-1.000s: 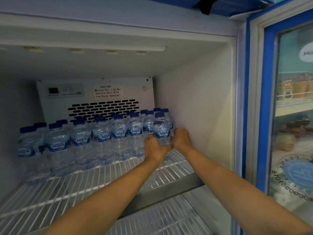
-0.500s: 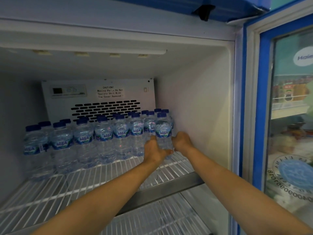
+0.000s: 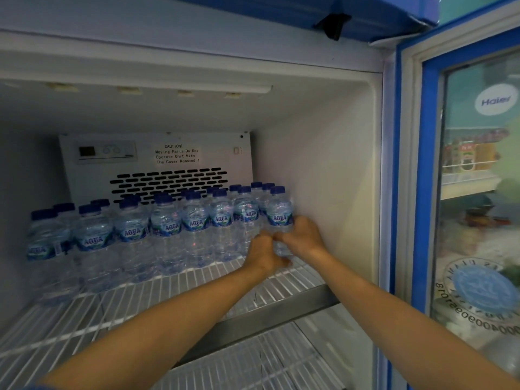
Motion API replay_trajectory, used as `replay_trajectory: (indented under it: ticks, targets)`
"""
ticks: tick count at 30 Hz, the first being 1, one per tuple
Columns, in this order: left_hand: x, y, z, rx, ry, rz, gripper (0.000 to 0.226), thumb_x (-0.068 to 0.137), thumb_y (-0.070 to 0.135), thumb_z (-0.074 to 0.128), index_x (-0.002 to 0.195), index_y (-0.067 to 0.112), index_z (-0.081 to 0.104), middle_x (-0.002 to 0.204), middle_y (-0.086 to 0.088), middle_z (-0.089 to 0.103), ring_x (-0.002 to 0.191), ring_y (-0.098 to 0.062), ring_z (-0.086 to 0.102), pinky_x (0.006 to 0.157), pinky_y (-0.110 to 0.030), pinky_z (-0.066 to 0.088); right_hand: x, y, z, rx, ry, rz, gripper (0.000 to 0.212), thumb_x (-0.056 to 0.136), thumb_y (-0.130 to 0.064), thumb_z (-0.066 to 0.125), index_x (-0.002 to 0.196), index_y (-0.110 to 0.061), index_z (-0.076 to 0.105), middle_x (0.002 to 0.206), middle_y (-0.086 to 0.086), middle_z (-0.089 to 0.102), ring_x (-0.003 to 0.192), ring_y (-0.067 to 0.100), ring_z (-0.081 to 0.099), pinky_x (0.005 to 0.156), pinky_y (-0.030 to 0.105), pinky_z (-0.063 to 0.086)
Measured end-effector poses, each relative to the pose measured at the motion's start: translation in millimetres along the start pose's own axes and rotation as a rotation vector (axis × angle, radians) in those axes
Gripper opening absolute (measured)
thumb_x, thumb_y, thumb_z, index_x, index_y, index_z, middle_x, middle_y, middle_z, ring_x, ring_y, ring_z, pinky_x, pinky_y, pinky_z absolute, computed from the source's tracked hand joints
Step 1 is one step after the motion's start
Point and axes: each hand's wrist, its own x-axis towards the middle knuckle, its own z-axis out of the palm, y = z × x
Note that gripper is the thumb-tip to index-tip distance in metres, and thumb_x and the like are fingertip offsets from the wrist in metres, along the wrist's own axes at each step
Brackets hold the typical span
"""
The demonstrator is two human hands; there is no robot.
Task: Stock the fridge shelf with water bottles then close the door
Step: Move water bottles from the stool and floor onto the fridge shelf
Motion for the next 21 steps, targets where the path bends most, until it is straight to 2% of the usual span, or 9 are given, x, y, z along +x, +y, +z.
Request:
replay_trajectory:
  ticks: [2, 4, 7, 9, 12, 17, 21]
  targets:
    - [-10, -6, -9, 0.145, -0.174, 0.002, 0.075, 0.078, 0.039, 0.074, 0.137, 0.007, 0.039, 0.134, -0.009, 0.052, 0.119, -0.022, 0.052, 0.095, -0.023, 0.044, 0, 2, 2, -0.095, 0.024, -0.022, 0.034, 0.082, -0.019, 0.075, 0.112, -0.005, 0.068, 0.108, 0.009, 0.071, 0.085, 0.012, 0.062, 0.066, 0.017, 0.044]
    - [-21, -13, -23, 0.306, -0.384, -0.017, 0.077, 0.083, 0.06, 0.057, 0.141, 0.012, 0.038, 0.145, -0.007, 0.041, 0.13, -0.023, 0.043, 0.107, -0.031, 0.038, -3, 2, 5, -0.213, 0.072, -0.034, 0.031, 0.085, -0.024, 0.072, 0.108, -0.005, 0.068, 0.105, 0.01, 0.071, 0.082, 0.015, 0.063, 0.065, 0.02, 0.045]
    - [-36, -28, -39, 0.428, -0.565, -0.042, 0.091, 0.087, 0.07, 0.035, 0.152, 0.013, 0.01, 0.16, -0.004, 0.009, 0.146, -0.022, 0.013, 0.119, -0.036, 0.018, -5, 0, 7, -0.284, 0.112, -0.052, 0.031, 0.084, -0.026, 0.073, 0.106, -0.004, 0.068, 0.102, 0.011, 0.071, 0.084, 0.02, 0.066, 0.066, 0.023, 0.046]
    - [-45, -33, -44, 0.411, -0.585, 0.001, 0.085, 0.09, 0.066, 0.031, 0.152, 0.016, 0.003, 0.161, -0.002, -0.001, 0.148, -0.019, 0.0, 0.12, -0.036, 0.007, -4, -1, 6, -0.273, 0.118, -0.052, 0.029, 0.084, -0.023, 0.073, 0.106, -0.004, 0.068, 0.102, 0.011, 0.07, 0.08, 0.018, 0.063, 0.065, 0.023, 0.045]
    - [-52, -37, -45, 0.391, -0.594, 0.023, 0.081, 0.092, 0.063, 0.03, 0.152, 0.018, 0.0, 0.161, -0.001, -0.006, 0.148, -0.018, -0.006, 0.121, -0.038, 0.002, -2, -1, 5, -0.284, 0.118, -0.043, 0.031, 0.084, -0.023, 0.073, 0.107, -0.003, 0.067, 0.103, 0.011, 0.069, 0.081, 0.02, 0.062, 0.066, 0.026, 0.046]
    - [-51, -38, -44, 0.392, -0.591, 0.028, 0.08, 0.092, 0.062, 0.03, 0.153, 0.019, 0.0, 0.161, -0.002, -0.005, 0.148, -0.019, -0.006, 0.12, -0.038, 0.001, -2, 3, 3, -0.244, 0.09, -0.036, 0.029, 0.085, -0.02, 0.071, 0.109, -0.004, 0.068, 0.103, 0.011, 0.07, 0.081, 0.02, 0.063, 0.067, 0.025, 0.048]
    - [-55, -36, -45, 0.336, -0.544, 0.047, 0.076, 0.094, 0.057, 0.036, 0.153, 0.018, 0.008, 0.161, -0.001, 0.002, 0.148, -0.018, 0.001, 0.118, -0.034, 0.005, -3, 4, -1, -0.178, 0.067, -0.033, 0.03, 0.083, -0.018, 0.072, 0.109, -0.004, 0.067, 0.104, 0.012, 0.07, 0.084, 0.021, 0.064, 0.071, 0.027, 0.05]
